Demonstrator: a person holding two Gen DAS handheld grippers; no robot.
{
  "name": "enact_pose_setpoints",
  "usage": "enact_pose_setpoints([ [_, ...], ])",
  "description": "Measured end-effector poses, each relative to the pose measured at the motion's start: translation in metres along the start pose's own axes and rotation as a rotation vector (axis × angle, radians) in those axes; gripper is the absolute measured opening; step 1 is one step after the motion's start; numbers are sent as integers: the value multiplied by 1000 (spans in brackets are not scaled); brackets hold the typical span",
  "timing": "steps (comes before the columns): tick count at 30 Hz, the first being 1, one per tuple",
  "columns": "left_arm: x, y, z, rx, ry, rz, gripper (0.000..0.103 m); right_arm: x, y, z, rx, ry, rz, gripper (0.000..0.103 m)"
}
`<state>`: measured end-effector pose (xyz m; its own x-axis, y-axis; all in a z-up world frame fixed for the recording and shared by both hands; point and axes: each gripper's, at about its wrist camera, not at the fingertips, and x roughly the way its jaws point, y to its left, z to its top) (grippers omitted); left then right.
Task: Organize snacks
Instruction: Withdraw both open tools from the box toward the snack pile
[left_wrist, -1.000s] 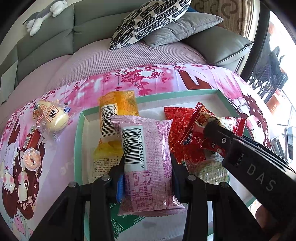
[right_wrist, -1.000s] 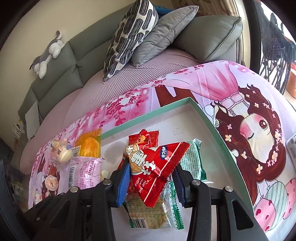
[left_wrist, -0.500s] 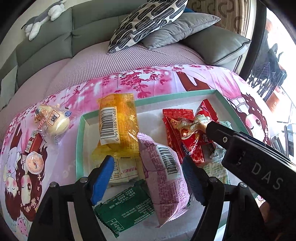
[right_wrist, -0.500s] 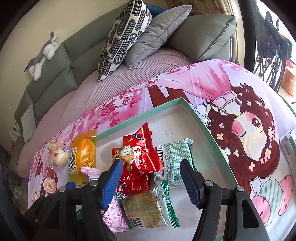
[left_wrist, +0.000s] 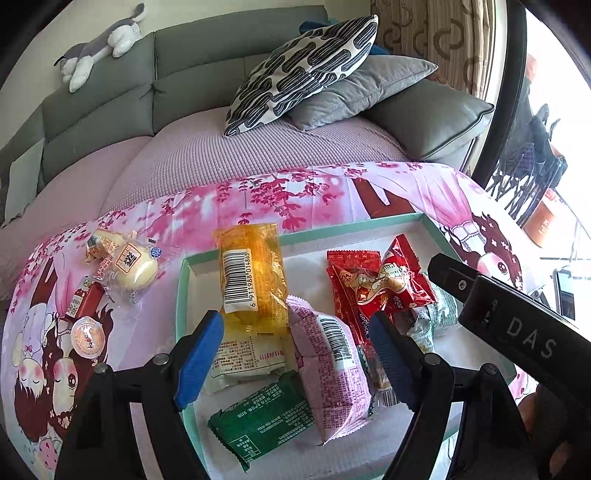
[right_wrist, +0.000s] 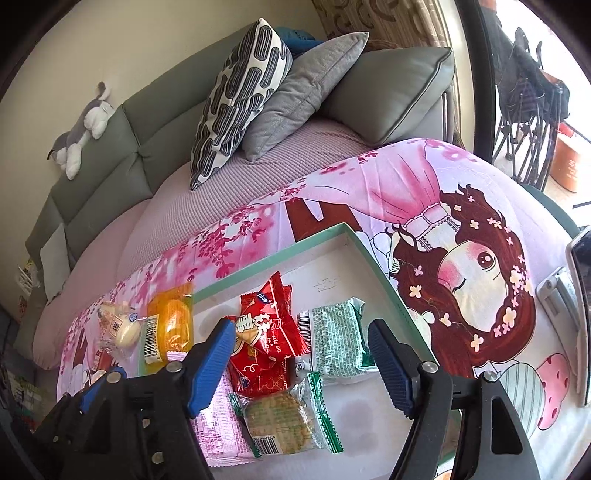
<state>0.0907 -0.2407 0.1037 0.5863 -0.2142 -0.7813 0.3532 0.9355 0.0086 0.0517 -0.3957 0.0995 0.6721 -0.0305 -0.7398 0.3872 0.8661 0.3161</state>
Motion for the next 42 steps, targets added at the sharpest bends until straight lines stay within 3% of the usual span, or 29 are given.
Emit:
enact_pose_setpoints([
  [10,2,22,1,-58,6,53,82,4,-3,-1,5,17,-8,77],
  [21,-4,83,0,-218,-12,168,82,5,11,-4,-36,26,12,77],
  [29,-1,97,-4,-268,-1,193,82,5,11,-4,-33,24,13,77],
  [31,0,97,-4,-279,-1,186,82,6,12,-4,-48,25,10,83],
  [33,2,97,-5,-289,-1,171,91,8,14,-6,-66,24,-8,103],
  [42,7,95,-6,-286,-23,192,98,16,10,-9,-81,44,-48,103],
])
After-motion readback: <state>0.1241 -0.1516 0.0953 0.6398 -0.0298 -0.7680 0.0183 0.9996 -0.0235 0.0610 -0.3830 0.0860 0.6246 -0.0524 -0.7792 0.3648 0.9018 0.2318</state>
